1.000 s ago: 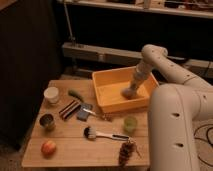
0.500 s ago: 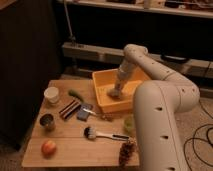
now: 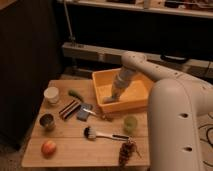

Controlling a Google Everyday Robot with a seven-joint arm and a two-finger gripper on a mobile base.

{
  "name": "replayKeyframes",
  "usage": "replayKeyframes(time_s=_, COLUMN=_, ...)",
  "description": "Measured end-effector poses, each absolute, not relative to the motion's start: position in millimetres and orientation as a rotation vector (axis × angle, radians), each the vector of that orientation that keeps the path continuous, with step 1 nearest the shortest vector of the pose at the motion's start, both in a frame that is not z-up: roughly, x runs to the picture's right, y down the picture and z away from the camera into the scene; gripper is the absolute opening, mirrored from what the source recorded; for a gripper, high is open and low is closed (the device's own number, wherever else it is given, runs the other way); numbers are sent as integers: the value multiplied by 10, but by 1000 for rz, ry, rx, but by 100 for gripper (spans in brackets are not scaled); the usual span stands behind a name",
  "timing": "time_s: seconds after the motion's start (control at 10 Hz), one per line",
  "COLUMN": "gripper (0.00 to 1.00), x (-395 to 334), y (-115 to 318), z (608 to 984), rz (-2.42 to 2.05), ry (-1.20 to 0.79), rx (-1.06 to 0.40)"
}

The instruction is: Wipe tray with towel

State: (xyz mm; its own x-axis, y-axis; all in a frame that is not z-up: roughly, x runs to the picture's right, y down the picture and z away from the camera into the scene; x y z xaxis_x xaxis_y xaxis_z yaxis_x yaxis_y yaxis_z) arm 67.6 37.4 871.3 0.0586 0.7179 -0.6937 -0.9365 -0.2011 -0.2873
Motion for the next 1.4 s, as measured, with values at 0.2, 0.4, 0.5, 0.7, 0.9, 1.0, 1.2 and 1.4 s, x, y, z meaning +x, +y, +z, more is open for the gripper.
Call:
replayKeyframes(time_s=0.2, gripper=0, x=918, y=406, z=8693, rz=1597, ry=346, rx=-873)
replayKeyframes(time_s=0.4, gripper=0, x=1225, y=337, z=8729, rz=1645, ry=369, rx=-846)
replayKeyframes(time_s=0.5, gripper=0, x=1506, y=251, z=8771, rz=1684, ry=394, rx=-816)
replayKeyframes(time_s=0.7, gripper=0, x=1802, y=35, z=8885, rz=1747, ry=425, rx=-758)
replayKeyframes(time_s=0.9, gripper=0, x=1933, y=-218, z=9001, rz=1811, ry=436, rx=-703)
replayKeyframes(time_s=1.0, gripper=0, x=1948, y=-294, z=9042, rz=1827, ry=443, rx=-687)
replayKeyframes(time_s=1.2, gripper=0, x=1857, y=-379, z=9138, rz=1839, ry=457, rx=-683)
replayKeyframes(time_s=1.4, gripper=0, x=1641, y=-446, z=9254, rz=1825, ry=457, rx=-696)
